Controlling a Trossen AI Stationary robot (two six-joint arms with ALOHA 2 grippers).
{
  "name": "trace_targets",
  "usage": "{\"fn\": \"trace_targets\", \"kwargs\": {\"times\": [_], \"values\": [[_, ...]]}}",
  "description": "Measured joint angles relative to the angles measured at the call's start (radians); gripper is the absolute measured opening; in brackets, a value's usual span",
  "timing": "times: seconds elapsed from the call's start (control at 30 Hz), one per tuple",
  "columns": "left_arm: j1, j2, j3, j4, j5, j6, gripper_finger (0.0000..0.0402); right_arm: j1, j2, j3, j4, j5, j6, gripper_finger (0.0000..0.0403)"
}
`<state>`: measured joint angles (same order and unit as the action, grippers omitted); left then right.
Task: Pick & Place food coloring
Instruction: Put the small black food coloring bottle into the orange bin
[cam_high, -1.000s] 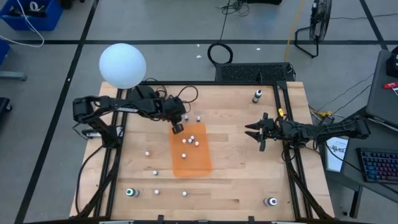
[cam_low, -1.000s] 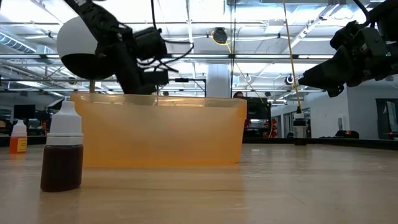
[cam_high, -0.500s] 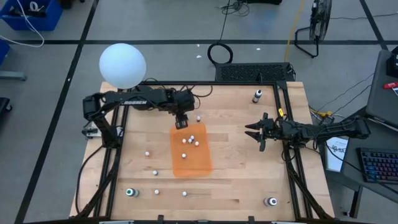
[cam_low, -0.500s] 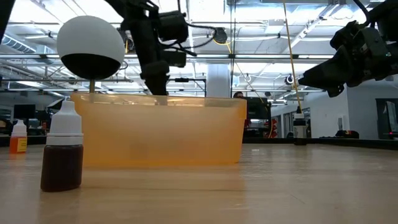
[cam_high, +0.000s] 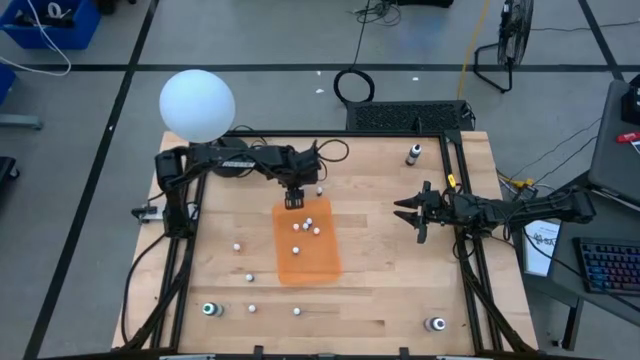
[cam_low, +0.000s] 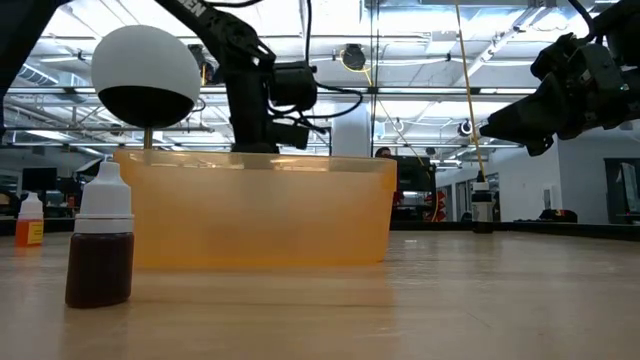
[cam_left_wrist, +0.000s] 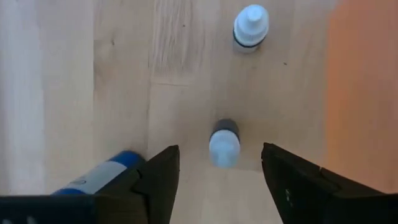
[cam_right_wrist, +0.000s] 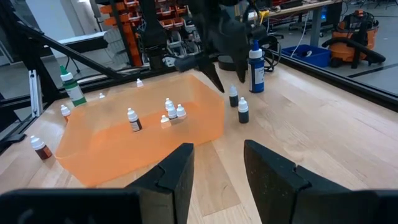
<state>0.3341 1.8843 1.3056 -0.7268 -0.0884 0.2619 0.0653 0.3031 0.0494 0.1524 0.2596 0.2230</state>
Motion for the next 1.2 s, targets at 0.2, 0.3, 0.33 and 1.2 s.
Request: {"fn": "trace_targets", "kwargs": {"times": [0.2,0.3,0.33,1.2], "values": [[0.016,0.029,0.0,0.015,0.0,0.0,0.0219,0.0,0.0,0.0,0.0,0.0,0.0,0.013],[0.015,0.028,0.0,0.018,0.003,0.001,0.022,0.0,0.0,0.0,0.0,0.0,0.0,0.013],[0.015,0.028,0.0,0.019,0.003,0.002,0.0219,0.0,0.0,0.0,0.0,0.0,0.0,0.013],[0.015,0.027,0.0,-0.007,0.001,0.004,0.0007,0.0,0.0,0.0,0.0,0.0,0.0,0.013]]}}
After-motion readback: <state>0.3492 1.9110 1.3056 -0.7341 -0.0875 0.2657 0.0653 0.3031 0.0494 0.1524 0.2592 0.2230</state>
